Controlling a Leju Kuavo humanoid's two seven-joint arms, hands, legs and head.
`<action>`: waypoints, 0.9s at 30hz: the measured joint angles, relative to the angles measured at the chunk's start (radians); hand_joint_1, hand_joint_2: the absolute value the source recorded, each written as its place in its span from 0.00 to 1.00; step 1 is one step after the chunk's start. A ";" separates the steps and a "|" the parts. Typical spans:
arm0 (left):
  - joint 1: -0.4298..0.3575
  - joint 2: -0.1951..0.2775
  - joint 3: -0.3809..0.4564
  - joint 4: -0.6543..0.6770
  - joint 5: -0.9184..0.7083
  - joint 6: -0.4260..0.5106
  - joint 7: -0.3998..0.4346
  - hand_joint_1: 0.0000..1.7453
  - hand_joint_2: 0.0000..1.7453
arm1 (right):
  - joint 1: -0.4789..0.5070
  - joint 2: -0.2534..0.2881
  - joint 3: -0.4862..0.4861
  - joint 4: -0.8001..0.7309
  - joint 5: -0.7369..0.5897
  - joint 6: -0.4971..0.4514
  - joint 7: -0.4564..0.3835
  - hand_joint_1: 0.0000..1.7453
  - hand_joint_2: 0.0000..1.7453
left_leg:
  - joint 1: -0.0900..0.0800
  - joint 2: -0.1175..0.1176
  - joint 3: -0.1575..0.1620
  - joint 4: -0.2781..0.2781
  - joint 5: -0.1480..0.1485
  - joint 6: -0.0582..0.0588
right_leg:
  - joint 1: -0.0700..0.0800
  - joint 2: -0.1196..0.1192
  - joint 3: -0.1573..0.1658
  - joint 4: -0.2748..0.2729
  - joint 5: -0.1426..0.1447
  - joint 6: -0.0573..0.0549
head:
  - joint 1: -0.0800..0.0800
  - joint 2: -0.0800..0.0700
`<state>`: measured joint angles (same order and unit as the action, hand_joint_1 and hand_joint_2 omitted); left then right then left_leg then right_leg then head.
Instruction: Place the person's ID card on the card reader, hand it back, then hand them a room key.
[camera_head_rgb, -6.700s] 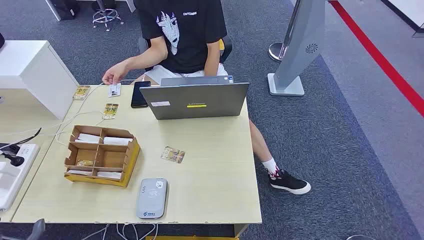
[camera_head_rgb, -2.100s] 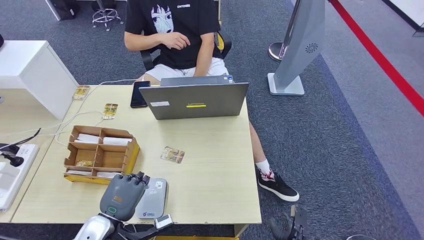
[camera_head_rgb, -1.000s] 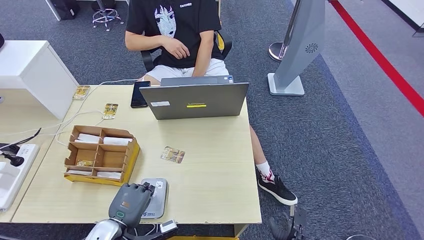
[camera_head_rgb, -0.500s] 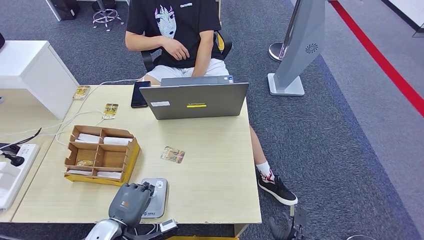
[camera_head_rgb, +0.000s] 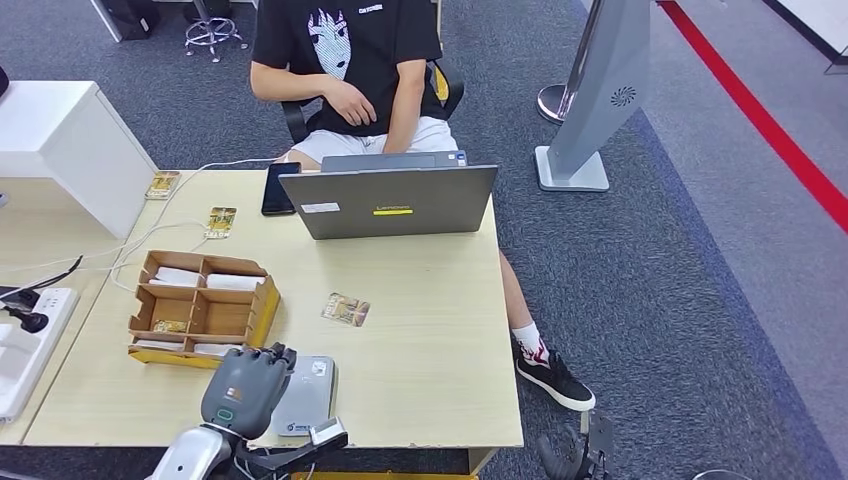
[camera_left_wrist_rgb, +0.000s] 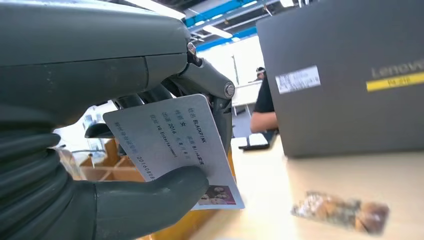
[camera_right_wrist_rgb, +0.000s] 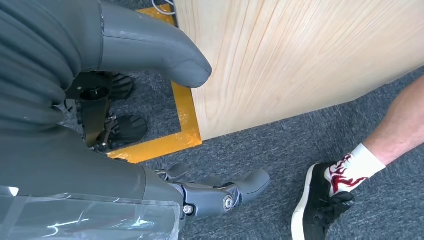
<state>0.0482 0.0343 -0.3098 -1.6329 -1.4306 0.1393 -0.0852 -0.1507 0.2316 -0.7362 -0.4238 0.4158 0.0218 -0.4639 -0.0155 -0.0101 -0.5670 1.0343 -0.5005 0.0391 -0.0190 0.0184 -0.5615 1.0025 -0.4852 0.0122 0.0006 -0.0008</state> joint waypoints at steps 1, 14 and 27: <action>-0.002 -0.001 0.004 -0.010 0.002 -0.001 0.000 1.00 1.00 | 0.000 0.000 0.000 0.000 0.001 -0.001 0.000 0.00 1.00 | 0.000 0.000 0.000 0.000 0.000 0.000 | 0.000 0.000 0.000 0.000 0.000 0.000 | 0.000 0.000; -0.121 -0.002 0.111 -0.061 -0.043 0.013 0.016 1.00 1.00 | -0.005 0.000 0.036 0.000 0.030 -0.004 0.003 0.00 1.00 | 0.000 -0.001 0.000 0.000 0.001 -0.001 | 0.000 0.000 0.000 0.001 0.001 -0.001 | 0.000 0.000; -0.170 0.053 0.181 -0.035 -0.099 0.016 0.037 1.00 1.00 | -0.018 0.002 0.068 0.010 0.035 0.000 0.003 0.00 1.00 | 0.000 -0.001 0.000 0.000 0.001 -0.001 | 0.000 0.000 0.000 0.001 0.001 -0.001 | 0.000 0.000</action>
<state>-0.1219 0.0872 -0.1291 -1.6682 -1.5297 0.1552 -0.0482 -0.1685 0.2331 -0.6680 -0.4141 0.4512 0.0216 -0.4608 -0.0153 -0.0108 -0.5672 1.0343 -0.4996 0.0379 -0.0190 0.0181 -0.5620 1.0034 -0.4844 0.0112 0.0007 -0.0008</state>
